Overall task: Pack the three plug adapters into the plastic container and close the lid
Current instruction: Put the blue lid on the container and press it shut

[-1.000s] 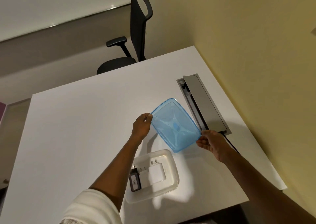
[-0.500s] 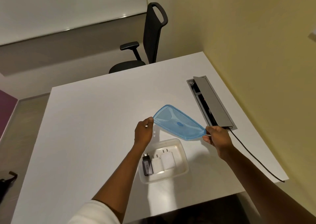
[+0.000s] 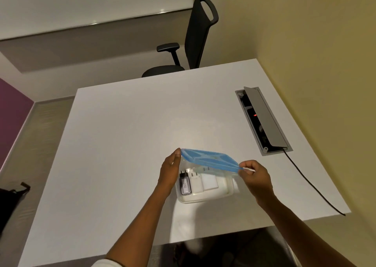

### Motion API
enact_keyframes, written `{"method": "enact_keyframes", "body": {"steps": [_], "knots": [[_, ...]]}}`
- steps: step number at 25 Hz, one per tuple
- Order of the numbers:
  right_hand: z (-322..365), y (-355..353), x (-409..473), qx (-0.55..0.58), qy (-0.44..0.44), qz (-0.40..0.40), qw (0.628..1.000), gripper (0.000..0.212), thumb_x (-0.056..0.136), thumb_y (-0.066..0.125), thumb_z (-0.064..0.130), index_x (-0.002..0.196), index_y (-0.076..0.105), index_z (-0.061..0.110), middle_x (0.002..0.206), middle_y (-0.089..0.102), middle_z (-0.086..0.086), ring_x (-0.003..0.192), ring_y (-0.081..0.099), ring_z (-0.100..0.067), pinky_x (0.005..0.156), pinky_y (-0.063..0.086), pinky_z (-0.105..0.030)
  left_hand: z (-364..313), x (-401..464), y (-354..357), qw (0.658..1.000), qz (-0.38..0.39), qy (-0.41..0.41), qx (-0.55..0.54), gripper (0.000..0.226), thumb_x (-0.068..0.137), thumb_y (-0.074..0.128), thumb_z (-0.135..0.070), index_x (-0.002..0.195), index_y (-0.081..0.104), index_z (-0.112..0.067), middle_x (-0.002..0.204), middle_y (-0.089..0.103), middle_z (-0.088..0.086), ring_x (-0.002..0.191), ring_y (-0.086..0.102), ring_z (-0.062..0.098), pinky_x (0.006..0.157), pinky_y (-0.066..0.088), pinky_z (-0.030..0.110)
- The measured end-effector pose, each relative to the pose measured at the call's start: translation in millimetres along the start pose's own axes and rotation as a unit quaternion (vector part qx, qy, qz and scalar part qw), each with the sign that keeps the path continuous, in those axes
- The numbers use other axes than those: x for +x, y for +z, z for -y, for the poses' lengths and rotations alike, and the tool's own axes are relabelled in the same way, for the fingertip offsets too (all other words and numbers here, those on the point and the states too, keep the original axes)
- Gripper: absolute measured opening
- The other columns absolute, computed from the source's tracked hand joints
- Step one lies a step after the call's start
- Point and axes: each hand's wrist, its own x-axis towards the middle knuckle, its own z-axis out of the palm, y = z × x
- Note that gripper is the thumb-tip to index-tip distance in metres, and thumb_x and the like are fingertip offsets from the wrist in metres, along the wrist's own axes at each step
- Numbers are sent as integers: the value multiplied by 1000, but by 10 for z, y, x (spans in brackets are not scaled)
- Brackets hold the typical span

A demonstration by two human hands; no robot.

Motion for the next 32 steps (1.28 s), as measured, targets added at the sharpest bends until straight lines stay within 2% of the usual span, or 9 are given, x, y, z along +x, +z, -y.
{"method": "enact_keyframes", "body": {"steps": [4, 8, 11, 14, 18, 22, 25, 28, 32], "knots": [[-127, 152, -140, -93, -90, 4, 992, 29, 76, 67, -2, 100, 65, 14, 101, 67, -6, 92, 64, -22, 77, 58, -31, 142, -169, -68, 999, 28, 1, -28, 31, 102, 38, -43, 129, 53, -43, 124, 56, -25, 115, 53, -8, 88, 36, 5], [-367, 285, -219, -159, -208, 16, 965, 47, 65, 76, -13, 109, 66, 2, 110, 66, -16, 103, 64, -29, 84, 60, -45, 377, -197, -84, 999, 31, -17, -20, 49, 97, 51, -41, 145, 41, -36, 136, 51, -14, 122, 49, 8, 101, 39, 24], [-510, 341, -280, -153, -218, 32, 963, 54, 64, 77, -14, 111, 62, 7, 116, 61, -14, 109, 61, -30, 83, 59, -49, 608, -165, -104, 999, 40, -29, 16, 58, 85, 60, -57, 140, 40, -53, 139, 57, -13, 128, 53, 16, 109, 45, 40], [-547, 368, -331, -153, -229, 36, 961, 61, 66, 75, -15, 112, 54, 19, 119, 57, -11, 111, 58, -26, 83, 59, -48, 656, -144, -107, 999, 40, -8, 27, 46, 86, 64, -42, 122, 49, -65, 117, 70, -19, 109, 65, 8, 95, 55, 33], [-539, 366, -395, -154, -197, 38, 968, 52, 73, 72, -13, 113, 57, 17, 123, 56, -12, 115, 57, -26, 89, 57, -46, 628, -127, -100, 998, 39, 29, 30, 50, 92, 62, -16, 132, 48, -41, 100, 73, -6, 91, 71, 14, 76, 58, 22], [-553, 367, -446, -161, -155, 50, 973, 41, 78, 70, -9, 113, 62, 10, 126, 55, -9, 119, 55, -24, 96, 54, -45, 650, -102, -69, 997, 25, 44, 59, 59, 89, 63, -10, 132, 38, -42, 86, 67, -1, 71, 63, 10, 65, 52, 14], [-565, 380, -434, -172, -150, 54, 972, 40, 78, 71, -7, 113, 63, 10, 126, 55, -8, 119, 55, -24, 96, 54, -45, 714, -75, -51, 996, 17, 46, 79, 60, 88, 62, -11, 140, 43, -34, 79, 67, 9, 65, 58, 16, 65, 50, 23], [-576, 390, -430, -183, -146, 54, 971, 40, 77, 71, -6, 113, 63, 11, 127, 55, -7, 119, 55, -23, 96, 54, -44, 774, -62, -36, 994, 18, 46, 101, 57, 88, 61, -15, 142, 45, -28, 81, 68, 6, 65, 61, 14, 61, 50, 16], [-562, 377, -456, -181, -135, 51, 973, 36, 79, 70, -3, 111, 63, 11, 125, 56, -7, 115, 56, -22, 93, 56, -39, 794, -59, -9, 992, 23, 55, 112, 62, 78, 60, -34, 138, 44, -37, 88, 69, 3, 71, 64, 14, 62, 51, 20]]}}
